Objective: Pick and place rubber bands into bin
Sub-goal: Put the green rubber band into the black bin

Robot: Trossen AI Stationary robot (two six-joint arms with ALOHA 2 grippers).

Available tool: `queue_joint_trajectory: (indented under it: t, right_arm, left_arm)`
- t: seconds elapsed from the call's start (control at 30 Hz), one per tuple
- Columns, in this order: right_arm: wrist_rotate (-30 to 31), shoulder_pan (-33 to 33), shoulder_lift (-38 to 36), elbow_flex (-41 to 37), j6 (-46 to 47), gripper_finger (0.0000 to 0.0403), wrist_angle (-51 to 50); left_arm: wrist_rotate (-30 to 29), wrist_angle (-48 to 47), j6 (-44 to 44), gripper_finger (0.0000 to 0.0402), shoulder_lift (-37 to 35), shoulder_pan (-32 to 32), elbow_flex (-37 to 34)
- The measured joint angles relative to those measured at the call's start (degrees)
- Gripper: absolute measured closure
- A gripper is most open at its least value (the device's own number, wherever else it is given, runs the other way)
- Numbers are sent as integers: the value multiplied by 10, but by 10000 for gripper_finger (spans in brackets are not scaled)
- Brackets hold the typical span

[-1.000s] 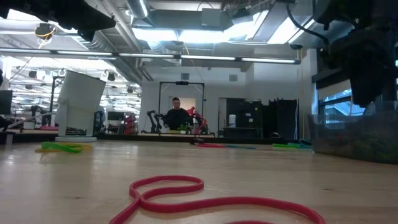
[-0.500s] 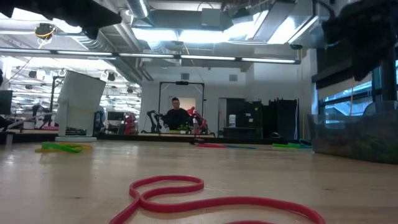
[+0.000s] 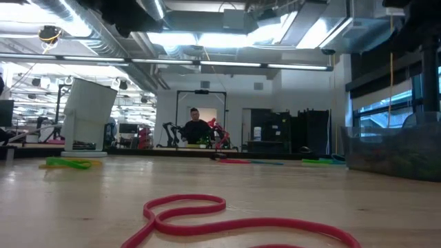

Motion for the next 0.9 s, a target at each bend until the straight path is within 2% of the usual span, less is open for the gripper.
queue_joint_trajectory:
  t: [0.17, 0.3, 0.43, 0.67, 0.9]
  right_arm:
    - [0, 0, -32, 0, -52, 397, -3]
    - [0, 0, -38, 0, -57, 384, -2]
    - [0, 0, -38, 0, -95, 389, -2]
    - [0, 0, -39, 0, -109, 396, -3]
    - [0, 0, -40, 0, -107, 393, -3]
  left_arm:
    - [-2, -161, -66, 398, 74, -3, 89]
    - [-18, -245, -100, 398, 135, -13, 145]
    - [-15, -323, -121, 398, 199, -24, 188]
    - [2, -391, -246, 387, 270, -22, 197]
    - [-2, -510, -445, 327, 308, -4, 198]
